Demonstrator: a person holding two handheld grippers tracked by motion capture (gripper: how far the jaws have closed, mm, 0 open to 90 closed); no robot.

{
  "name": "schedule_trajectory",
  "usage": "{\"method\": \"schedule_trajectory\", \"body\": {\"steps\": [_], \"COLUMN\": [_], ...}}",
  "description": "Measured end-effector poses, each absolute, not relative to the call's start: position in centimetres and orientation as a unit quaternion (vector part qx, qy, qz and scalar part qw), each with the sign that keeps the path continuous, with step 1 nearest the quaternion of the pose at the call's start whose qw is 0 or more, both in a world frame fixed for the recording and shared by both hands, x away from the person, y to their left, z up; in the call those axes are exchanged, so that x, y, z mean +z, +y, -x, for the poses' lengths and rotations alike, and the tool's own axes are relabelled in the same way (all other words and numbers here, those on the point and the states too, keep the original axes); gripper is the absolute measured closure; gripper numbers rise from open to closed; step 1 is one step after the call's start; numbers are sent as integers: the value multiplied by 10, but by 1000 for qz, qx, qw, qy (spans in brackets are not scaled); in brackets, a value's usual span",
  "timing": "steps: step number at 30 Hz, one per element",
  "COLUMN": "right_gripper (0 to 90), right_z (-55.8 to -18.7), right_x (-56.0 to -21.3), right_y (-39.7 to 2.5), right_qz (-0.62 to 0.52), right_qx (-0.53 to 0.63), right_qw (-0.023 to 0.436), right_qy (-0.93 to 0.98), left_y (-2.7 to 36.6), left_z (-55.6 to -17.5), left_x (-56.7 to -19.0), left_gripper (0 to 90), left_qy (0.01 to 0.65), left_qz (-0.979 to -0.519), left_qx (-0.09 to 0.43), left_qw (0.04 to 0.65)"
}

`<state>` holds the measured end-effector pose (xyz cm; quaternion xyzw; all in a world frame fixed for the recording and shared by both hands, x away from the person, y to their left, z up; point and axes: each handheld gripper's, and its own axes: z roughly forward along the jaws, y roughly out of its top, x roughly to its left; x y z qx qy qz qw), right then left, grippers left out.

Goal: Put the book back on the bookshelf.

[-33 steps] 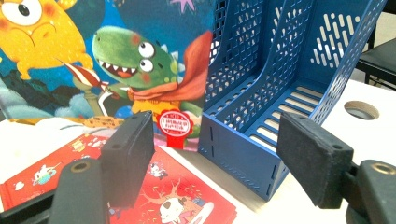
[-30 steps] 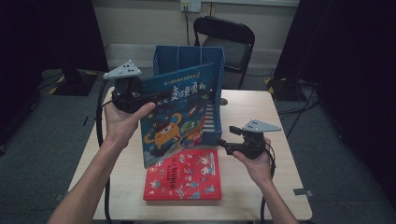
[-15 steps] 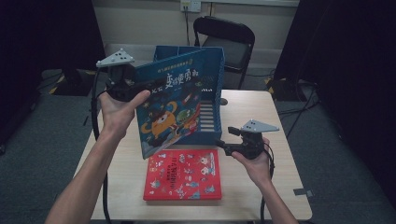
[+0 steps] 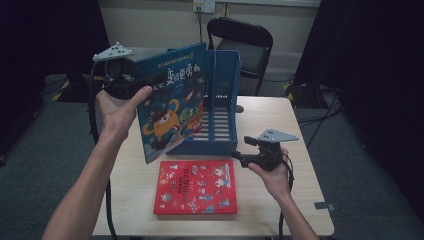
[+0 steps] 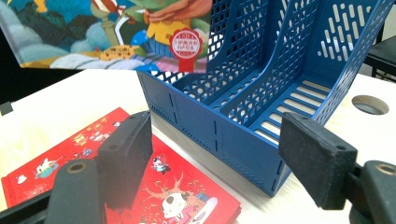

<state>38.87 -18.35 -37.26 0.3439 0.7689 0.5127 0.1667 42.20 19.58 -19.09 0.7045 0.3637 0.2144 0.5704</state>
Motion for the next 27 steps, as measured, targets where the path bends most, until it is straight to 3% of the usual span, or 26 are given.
{"method": "schedule_trajectory", "body": {"steps": [17, 27], "right_gripper": [249, 249], "right_z": [-390, -390], "right_x": [-375, -377], "right_y": [-183, -182], "right_qz": [-343, -342], "right_qx": [509, 505], "right_qw": [164, 165], "right_qy": [772, 775], "left_y": [209, 205], "left_z": [-438, -457], "left_x": [-200, -208], "left_gripper": [836, 836], "left_qy": [423, 448], "left_qz": [-688, -686], "left_qx": [256, 255], "left_qw": [531, 514]}}
